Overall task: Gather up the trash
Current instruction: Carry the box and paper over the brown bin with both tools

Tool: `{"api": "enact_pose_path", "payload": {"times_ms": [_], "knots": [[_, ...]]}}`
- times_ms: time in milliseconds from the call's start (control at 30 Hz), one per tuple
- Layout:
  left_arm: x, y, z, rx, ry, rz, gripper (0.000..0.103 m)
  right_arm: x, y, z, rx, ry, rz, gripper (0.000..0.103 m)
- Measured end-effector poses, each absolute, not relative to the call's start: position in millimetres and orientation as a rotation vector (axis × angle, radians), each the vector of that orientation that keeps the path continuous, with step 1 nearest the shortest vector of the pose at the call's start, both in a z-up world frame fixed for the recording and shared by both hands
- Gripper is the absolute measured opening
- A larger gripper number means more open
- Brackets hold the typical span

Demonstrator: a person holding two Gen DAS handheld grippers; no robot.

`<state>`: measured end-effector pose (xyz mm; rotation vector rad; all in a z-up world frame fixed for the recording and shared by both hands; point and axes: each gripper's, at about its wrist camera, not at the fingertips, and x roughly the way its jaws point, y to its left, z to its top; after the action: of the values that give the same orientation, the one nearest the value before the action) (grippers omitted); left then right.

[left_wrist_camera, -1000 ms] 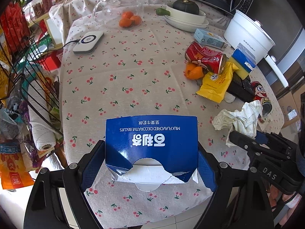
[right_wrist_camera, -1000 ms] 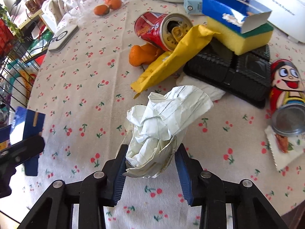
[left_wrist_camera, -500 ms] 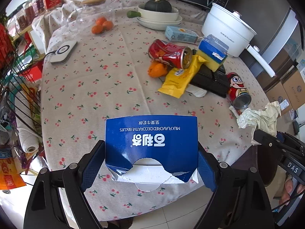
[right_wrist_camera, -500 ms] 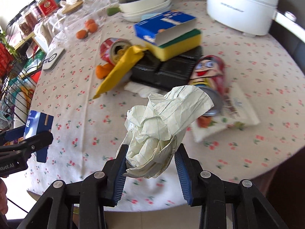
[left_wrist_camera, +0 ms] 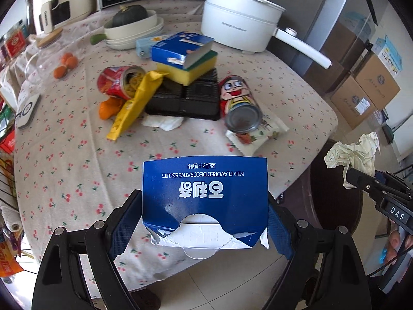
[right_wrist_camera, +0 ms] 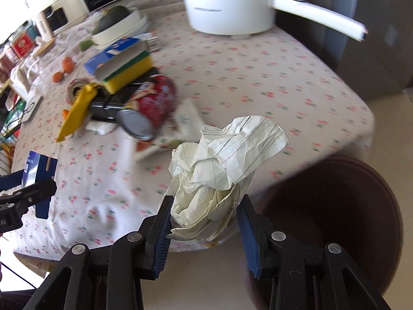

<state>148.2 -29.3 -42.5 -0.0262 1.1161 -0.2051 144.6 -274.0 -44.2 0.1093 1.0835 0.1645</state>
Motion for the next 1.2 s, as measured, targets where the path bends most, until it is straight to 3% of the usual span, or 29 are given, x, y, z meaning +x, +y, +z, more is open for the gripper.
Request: {"api": "enact_pose_path", "payload": {"times_ms": [667,1200], "knots": [[119.4,-233.4,-71.7,0.121,1.135,-0.489,0.09,60.6,-451.5,-83.6,0.248,1.138,-0.084,0.043],[116.7,-274.5,-87.2,0.141,1.109,-0.555,0.095,50.3,-481.5,-93.8,0.243,1.151,-0.135,0.043]]}}
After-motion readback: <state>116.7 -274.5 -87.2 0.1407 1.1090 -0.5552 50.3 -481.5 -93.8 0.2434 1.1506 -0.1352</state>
